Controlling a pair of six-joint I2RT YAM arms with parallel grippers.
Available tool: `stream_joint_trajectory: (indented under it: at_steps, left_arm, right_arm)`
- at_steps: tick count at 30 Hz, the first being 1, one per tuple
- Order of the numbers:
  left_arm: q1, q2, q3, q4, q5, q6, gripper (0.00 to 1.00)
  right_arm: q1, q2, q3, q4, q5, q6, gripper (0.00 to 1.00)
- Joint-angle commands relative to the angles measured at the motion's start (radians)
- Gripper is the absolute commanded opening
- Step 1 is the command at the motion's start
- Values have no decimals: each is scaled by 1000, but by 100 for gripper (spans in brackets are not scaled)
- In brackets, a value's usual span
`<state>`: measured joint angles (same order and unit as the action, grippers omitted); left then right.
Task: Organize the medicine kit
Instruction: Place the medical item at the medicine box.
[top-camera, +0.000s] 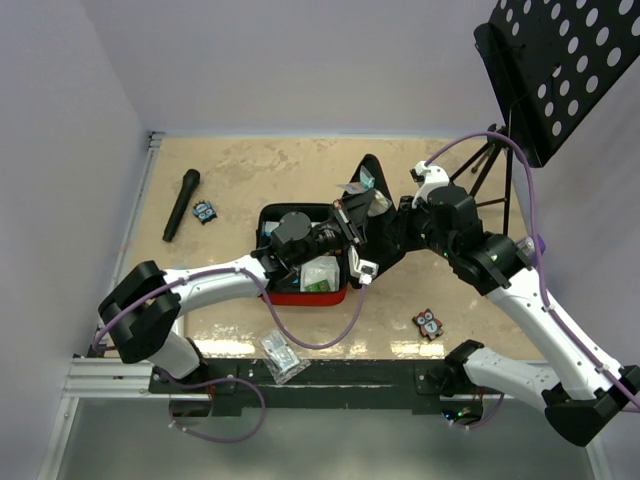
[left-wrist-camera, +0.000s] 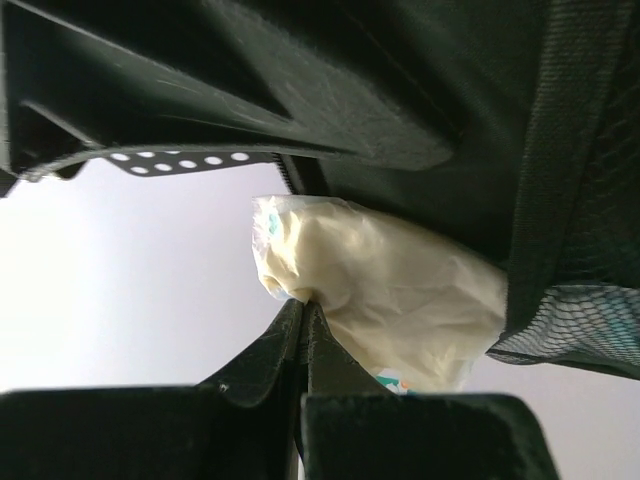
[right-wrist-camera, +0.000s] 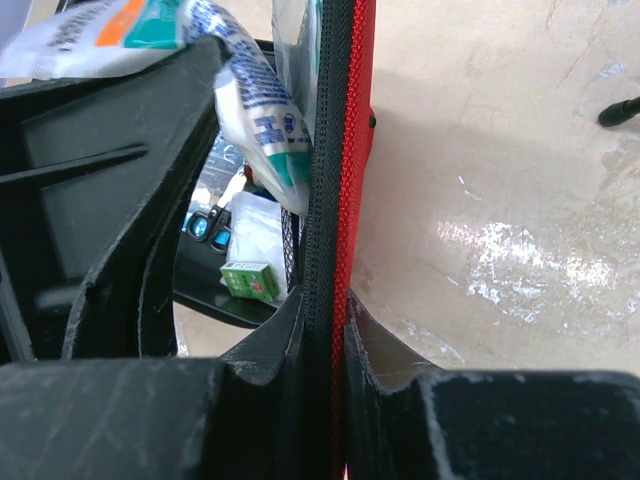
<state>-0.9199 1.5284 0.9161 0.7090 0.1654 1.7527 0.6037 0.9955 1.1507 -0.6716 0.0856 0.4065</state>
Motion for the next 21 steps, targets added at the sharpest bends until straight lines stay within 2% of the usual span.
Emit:
stream_joint_trajectory:
  at_steps: [1, 4, 8, 13, 14, 17, 21]
  left_arm:
    - [-7, 15, -17, 211, 0, 56, 0]
    - [-5, 35, -36, 357, 8, 6, 0]
    - [6, 59, -45, 467, 8, -38, 0]
    - [9, 72, -40, 503, 19, -55, 0]
    - [10, 78, -39, 507, 22, -55, 0]
    - [10, 84, -29, 498, 36, -45, 0]
    - [9, 98, -29, 491, 51, -33, 0]
  right_arm:
    - [5, -8, 35, 43, -41, -21, 9]
    - [7, -12, 32, 41, -43, -18, 1]
    - [7, -20, 14, 35, -23, 9, 0]
    - [7, -32, -20, 27, 0, 38, 32]
    - [7, -37, -22, 24, 3, 44, 36]
    - [7, -52, -19, 6, 20, 55, 41]
    - [7, -80, -22, -14, 42, 64, 41]
